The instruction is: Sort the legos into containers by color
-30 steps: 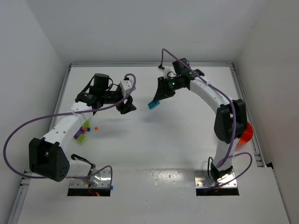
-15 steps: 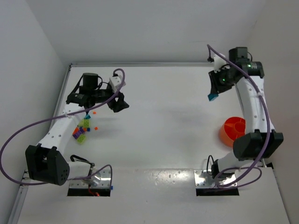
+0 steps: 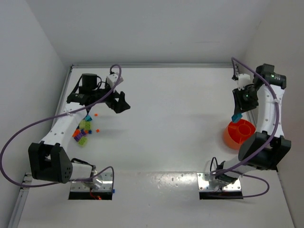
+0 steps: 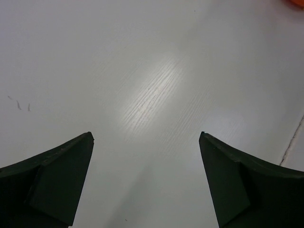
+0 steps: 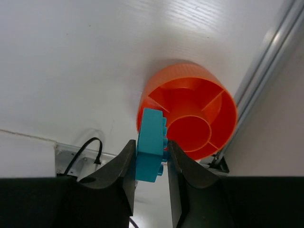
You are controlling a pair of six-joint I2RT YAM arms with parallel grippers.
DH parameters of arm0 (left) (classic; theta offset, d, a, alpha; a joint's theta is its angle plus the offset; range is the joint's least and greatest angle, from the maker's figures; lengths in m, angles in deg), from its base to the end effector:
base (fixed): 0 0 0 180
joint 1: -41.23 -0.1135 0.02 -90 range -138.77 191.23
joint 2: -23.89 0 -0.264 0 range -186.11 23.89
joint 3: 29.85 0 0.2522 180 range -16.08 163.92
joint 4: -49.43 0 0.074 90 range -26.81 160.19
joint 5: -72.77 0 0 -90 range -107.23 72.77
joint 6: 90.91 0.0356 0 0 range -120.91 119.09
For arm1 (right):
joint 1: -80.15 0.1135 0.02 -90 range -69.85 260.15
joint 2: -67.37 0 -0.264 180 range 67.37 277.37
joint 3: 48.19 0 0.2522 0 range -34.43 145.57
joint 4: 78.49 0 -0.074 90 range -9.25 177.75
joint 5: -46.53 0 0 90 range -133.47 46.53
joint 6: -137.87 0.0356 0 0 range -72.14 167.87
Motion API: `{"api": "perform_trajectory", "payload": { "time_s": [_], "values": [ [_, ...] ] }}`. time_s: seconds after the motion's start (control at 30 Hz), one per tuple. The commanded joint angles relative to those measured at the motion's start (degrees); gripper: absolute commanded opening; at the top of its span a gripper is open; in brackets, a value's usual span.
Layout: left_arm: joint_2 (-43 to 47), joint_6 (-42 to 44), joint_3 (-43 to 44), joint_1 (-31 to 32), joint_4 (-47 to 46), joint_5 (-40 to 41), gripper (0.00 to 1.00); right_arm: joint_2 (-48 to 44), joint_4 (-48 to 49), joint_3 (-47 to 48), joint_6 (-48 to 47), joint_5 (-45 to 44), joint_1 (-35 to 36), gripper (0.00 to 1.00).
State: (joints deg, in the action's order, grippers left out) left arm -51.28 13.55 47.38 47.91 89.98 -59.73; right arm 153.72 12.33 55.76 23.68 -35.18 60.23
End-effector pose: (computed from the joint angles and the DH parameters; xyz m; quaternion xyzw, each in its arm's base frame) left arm 0.2782 -0.0568 0.3154 0.3088 0.7963 -0.2982 0.4262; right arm 0.2632 -0.0899 0.3496 -0.0482 0.9834 0.0062 0.1747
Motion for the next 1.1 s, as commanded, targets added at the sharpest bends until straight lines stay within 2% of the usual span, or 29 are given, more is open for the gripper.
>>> {"api": "perform_trajectory", "payload": {
  "time_s": [0.0, 0.23, 0.57, 1.07],
  "values": [
    [-0.4, -0.7, 0.4, -1.5, -1.5, -2.6, 0.99, -0.1, 0.2, -3.5, -1.9, 3.5, -0.5, 0.00],
    [-2.8, 0.4, 0.4, -4.3, -1.5, -8.4, 0.99, 0.4, 5.1, -7.4, -1.6, 2.1, -1.0, 0.00],
    [-3.3, 0.4, 0.4, -6.0, -2.0, -8.4, 0.99, 5.1, 10.5, -6.1, 3.4, -1.6, -2.6, 0.00],
    [-4.4, 0.9, -0.1, -6.0, -2.5, -7.3, 0.99, 9.1, 11.0, -5.4, 4.0, -5.9, -3.1, 0.00]
  ]
}}
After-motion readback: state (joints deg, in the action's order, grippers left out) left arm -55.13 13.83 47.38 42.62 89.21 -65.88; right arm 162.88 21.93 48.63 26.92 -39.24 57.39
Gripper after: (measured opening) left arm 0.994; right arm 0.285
